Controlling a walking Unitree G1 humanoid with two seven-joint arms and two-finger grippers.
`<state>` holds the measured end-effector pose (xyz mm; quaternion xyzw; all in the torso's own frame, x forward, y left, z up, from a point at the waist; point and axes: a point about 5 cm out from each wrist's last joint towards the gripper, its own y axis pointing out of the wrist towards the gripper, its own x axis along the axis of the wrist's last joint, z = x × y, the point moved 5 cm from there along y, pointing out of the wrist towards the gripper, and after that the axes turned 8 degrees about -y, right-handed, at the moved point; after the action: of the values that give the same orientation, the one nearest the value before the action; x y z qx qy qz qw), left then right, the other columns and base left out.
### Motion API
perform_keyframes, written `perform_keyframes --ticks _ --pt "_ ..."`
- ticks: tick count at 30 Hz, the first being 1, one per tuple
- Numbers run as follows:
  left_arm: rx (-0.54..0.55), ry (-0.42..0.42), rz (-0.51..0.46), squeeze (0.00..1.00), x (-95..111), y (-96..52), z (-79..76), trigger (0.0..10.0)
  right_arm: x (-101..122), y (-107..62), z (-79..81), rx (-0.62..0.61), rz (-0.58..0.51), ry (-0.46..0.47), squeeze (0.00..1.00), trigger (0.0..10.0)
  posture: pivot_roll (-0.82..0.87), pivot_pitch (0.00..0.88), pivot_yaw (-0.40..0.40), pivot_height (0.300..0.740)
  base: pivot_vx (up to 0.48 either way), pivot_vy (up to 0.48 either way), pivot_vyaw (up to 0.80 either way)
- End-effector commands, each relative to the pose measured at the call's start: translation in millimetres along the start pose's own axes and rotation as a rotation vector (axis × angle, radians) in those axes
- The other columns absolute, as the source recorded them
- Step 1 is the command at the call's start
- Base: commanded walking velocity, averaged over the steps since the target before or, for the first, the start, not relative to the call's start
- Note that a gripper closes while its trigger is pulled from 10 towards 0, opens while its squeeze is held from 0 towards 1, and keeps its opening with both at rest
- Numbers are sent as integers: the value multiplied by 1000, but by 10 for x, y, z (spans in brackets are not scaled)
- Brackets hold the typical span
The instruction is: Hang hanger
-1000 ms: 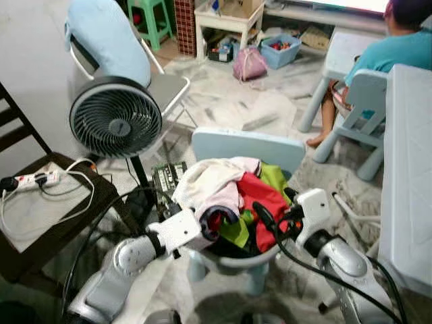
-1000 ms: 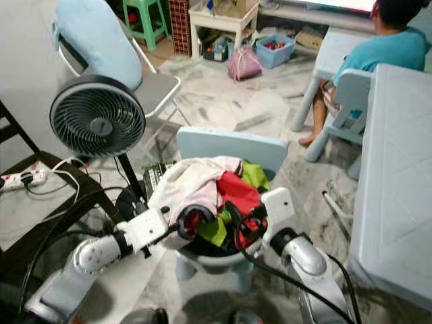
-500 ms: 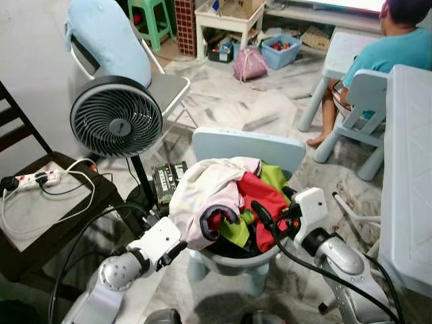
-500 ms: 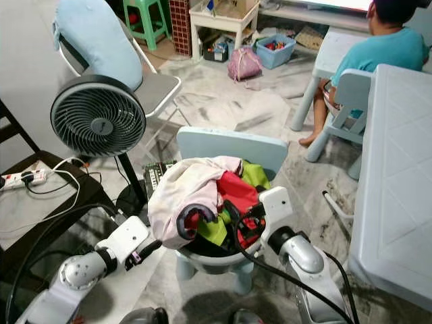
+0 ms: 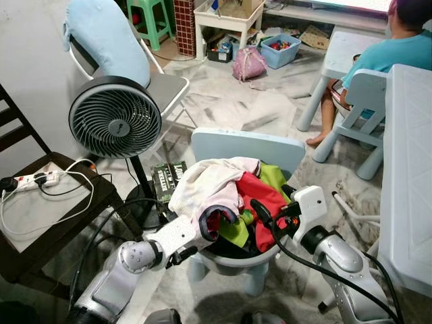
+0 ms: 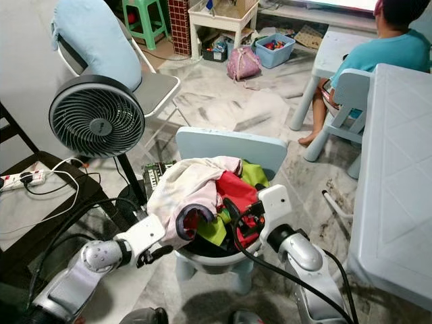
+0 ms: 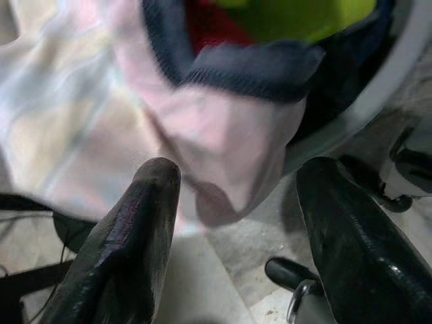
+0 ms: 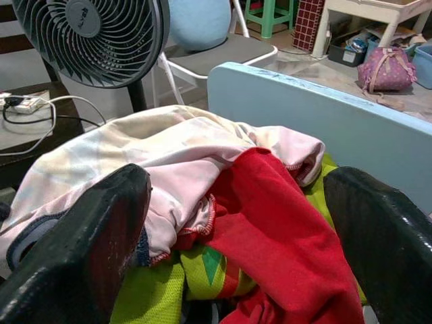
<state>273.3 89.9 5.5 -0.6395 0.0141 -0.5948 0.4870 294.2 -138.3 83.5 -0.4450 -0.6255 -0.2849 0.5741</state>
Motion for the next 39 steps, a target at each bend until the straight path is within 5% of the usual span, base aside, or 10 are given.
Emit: perform_keyframes --ticks 1,8,9,11,12,22,39 --pt "-25 25 13 0 -15 30 -40 10000 -2 -11 10 -3 3 -2 0 10000 -65 109 50 740 0 0 0" --pt "-31 60 5 0 46 140 -27 10000 -25 -68 13 -9 12 0 0 10000 -84 113 59 740 0 0 0" --pt "-32 57 7 0 41 151 -24 8824 -29 -76 8 -11 14 0 0 10000 -87 114 60 740 0 0 0" --pt "-31 55 12 0 23 174 -14 314 -39 -90 -1 -14 17 -1 0 10000 -89 114 62 740 0 0 0" --pt "-27 60 12 0 18 178 -3 0 -40 -92 -2 -14 18 -1 0 10000 -89 114 62 740 0 0 0" --pt "-32 69 19 0 -34 205 22 0 -229 -175 192 179 123 6 0 10000 -80 106 59 740 0 0 0" --pt "-26 56 -5 0 -23 233 27 0 -317 -211 169 178 173 -23 0 10000 -86 101 58 740 0 0 0"
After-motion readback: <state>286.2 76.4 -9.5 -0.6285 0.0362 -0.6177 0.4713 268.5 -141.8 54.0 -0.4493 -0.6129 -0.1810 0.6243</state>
